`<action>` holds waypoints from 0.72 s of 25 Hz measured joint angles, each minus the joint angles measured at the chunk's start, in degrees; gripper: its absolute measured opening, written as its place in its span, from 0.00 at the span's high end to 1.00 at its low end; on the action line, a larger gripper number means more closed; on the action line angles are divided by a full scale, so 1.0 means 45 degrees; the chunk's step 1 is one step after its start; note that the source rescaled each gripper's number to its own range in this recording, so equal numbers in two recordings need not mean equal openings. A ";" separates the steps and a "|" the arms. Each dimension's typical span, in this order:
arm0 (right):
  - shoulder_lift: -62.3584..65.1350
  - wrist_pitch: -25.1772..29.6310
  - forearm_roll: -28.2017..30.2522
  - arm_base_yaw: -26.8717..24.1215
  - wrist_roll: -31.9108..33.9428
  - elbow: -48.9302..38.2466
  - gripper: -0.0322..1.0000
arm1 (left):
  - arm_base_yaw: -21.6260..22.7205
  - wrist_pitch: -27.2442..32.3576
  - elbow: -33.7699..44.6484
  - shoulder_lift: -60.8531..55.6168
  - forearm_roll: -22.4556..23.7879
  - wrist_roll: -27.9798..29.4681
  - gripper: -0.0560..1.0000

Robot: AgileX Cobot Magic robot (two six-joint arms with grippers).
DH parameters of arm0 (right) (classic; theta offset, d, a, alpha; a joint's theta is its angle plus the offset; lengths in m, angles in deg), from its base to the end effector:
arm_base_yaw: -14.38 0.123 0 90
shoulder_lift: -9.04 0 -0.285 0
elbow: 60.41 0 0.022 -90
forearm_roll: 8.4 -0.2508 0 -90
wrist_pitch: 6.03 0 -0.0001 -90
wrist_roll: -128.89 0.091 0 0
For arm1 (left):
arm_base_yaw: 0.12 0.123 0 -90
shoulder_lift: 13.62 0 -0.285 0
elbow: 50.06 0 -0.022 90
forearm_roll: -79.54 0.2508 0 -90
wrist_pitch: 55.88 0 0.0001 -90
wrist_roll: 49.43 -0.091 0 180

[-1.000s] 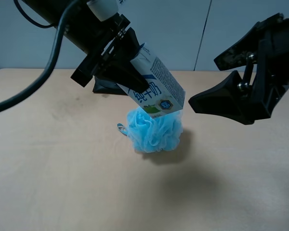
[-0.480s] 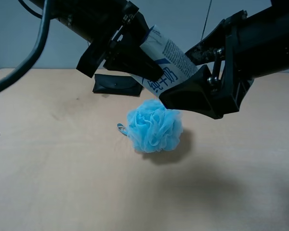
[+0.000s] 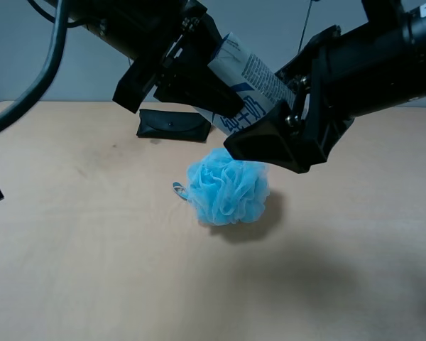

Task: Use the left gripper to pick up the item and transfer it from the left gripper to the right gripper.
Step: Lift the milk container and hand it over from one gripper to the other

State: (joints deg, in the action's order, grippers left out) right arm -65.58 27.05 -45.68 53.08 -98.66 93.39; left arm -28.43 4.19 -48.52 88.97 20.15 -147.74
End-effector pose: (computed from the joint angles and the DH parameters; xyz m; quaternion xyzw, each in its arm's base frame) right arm 0.1703 0.1750 0.3191 -0.4660 0.7581 0.2360 0.3904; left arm 0.2714 -0.2233 0.3112 0.6853 0.5525 -0.3077 0.3612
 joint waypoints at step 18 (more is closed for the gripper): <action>-0.0350 0.0061 -0.0595 0.0000 -0.0641 0.0013 0.00 | 0.0000 0.0000 0.0000 0.0000 -0.0025 -0.0013 0.94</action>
State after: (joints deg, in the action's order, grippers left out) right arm -67.16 27.32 -48.36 53.08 -101.54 93.45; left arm -28.43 4.19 -48.52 88.97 20.04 -147.80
